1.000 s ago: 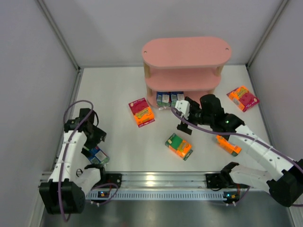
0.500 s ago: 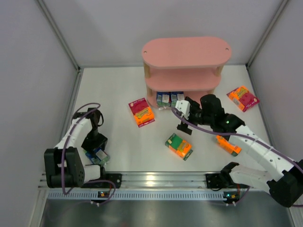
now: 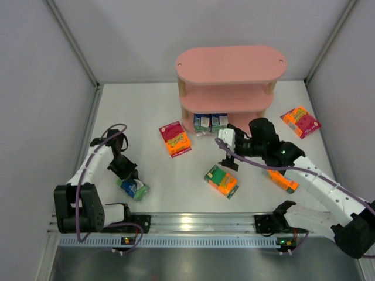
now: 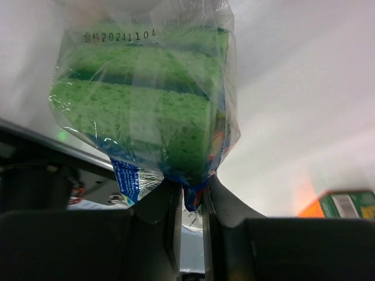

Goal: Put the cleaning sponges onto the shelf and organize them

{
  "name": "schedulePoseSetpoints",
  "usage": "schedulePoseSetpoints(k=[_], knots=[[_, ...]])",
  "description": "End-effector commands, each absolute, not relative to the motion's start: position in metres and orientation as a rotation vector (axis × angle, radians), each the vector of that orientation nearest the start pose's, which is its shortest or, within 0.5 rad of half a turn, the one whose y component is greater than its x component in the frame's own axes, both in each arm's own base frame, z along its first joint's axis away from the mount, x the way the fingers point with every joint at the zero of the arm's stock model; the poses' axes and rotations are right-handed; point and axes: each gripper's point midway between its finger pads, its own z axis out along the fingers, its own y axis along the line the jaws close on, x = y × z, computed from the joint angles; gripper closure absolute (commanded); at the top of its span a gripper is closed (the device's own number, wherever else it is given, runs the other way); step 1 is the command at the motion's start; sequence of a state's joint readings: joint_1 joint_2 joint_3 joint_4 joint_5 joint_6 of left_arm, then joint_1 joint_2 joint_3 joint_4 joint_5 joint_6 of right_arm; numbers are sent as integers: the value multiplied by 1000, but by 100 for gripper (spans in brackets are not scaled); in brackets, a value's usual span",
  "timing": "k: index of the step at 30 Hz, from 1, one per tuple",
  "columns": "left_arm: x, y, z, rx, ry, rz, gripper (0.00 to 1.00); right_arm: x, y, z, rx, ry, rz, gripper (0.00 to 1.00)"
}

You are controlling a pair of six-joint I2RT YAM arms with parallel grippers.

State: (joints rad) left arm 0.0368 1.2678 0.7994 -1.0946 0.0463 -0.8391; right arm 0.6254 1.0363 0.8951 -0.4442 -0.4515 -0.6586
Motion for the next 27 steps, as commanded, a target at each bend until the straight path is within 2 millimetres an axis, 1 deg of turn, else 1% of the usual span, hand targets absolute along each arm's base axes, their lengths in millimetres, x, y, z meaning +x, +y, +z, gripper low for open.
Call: schedulePoseSetpoints(k=[1,2,3,4,5,6,7,8,9,10,12,13,14,15,16,17,18,19,21,22,24,25,27], knots=[[218,-82,92,-1121,2765,-585,100,174,246,209,-1684,1263,707,1],[220,-89,96,-1079,2777,-597,100,164,247,208,-1740,1194,738,0],[222,-95,100,-1045,2784,-611,100,150,244,199,-1845,1107,749,1],[222,-105,102,-1019,2804,-631,100,142,250,204,-1894,1028,772,1],[228,-111,110,-998,2797,-658,100,139,253,205,-1927,985,767,0],[228,-119,110,-986,2816,-665,100,139,258,207,-1955,941,745,0],[230,-124,112,-974,2820,-670,100,140,270,214,-1991,899,717,0],[235,-128,119,-958,2809,-676,100,141,277,217,-2009,878,696,0],[236,-132,120,-952,2813,-679,100,142,285,221,-2029,853,665,0],[236,-140,121,-938,2827,-682,100,143,304,226,-2065,799,590,0],[238,-147,125,-925,2827,-681,100,138,324,227,-2124,736,525,0],[237,-151,124,-910,2841,-677,100,132,344,228,-2174,699,479,1],[237,-153,123,-908,2844,-673,100,129,353,225,-2200,688,458,0],[237,-155,123,-897,2848,-671,100,126,363,223,-2225,661,430,1],[237,-159,123,-887,2858,-671,100,120,378,215,-2276,631,385,0],[236,-160,123,-884,2864,-672,100,118,385,210,-2300,614,363,0],[235,-163,122,-876,2872,-671,100,116,393,209,-2315,589,336,1],[234,-164,121,-872,2880,-669,100,110,401,192,-2369,576,294,1],[233,-167,119,-856,2894,-664,100,108,408,180,-2405,542,236,1],[231,-168,118,-852,2901,-665,100,106,413,168,-2436,534,187,1],[230,-168,115,-836,2916,-661,100,106,419,160,-2441,527,152,1],[229,-169,114,-835,2924,-663,100,108,422,152,-2458,532,132,0],[227,-170,109,-827,2945,-656,100,111,427,147,-2451,543,119,2]])
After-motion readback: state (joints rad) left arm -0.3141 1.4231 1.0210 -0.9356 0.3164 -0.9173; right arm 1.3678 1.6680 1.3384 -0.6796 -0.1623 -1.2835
